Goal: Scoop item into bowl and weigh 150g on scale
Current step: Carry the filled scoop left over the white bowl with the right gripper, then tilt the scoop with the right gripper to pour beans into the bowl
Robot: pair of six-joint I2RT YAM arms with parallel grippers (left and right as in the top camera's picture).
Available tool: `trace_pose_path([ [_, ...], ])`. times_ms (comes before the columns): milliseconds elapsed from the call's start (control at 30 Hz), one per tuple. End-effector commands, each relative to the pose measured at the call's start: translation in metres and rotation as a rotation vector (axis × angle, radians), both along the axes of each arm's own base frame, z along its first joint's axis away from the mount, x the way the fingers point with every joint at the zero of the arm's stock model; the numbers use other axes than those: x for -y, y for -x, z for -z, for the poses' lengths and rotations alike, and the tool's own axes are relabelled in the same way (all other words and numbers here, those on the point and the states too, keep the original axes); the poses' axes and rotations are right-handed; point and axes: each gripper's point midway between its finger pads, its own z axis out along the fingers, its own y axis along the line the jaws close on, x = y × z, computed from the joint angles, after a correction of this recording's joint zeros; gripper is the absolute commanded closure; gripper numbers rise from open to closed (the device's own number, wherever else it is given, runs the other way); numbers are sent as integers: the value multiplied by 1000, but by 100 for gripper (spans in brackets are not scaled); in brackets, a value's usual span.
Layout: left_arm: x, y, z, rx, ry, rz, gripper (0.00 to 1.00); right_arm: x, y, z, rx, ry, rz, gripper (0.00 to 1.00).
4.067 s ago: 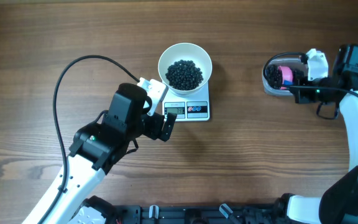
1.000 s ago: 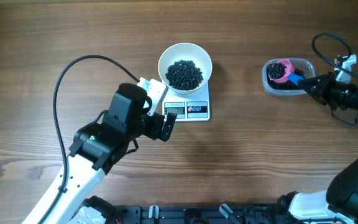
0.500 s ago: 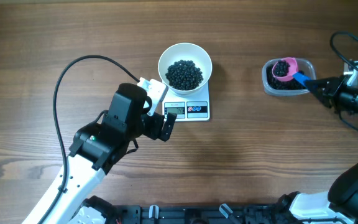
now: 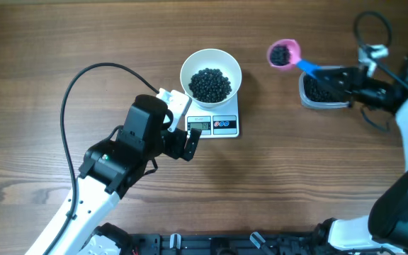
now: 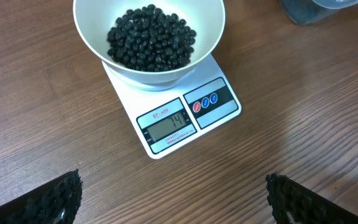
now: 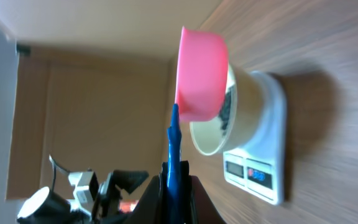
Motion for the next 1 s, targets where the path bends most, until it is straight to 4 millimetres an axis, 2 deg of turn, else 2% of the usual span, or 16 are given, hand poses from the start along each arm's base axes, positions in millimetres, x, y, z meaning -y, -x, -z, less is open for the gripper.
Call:
trace_pose_path([
  [0, 3, 2, 1, -3, -1, 27, 0, -42, -1, -9, -15, -61, -111, 96],
  [33, 3, 2, 1, -3, -1, 26, 0, -60, -2, -13, 40, -45, -161, 96],
  [100, 3, 2, 1, -3, -1, 26, 0, -81, -7, -8, 90, 26, -184, 96],
  [167, 3, 2, 1, -3, -1, 27, 0, -96, -15, 10, 103, 153, -159, 96],
  [233, 3, 2, 1, -3, -1, 26, 0, -104, -18, 19, 149, 238, -163, 96],
  [333, 3, 2, 1, -3, -1, 26, 0, -112, -20, 26, 163, 298, -162, 96],
  [500, 3, 2, 1, -3, -1, 26, 0, -129, -16, 20, 262, 365, -198, 96],
  [733, 3, 2, 1, -3, -1, 26, 0, -122, -22, 0, 388, 543, -108, 96],
  [833, 3, 2, 1, -3, -1, 27, 0, -126, -21, -2, 459, 598, -129, 96],
  [967, 3, 2, 1, -3, -1, 26, 0, -142, -19, -3, 592, 717, -182, 96],
])
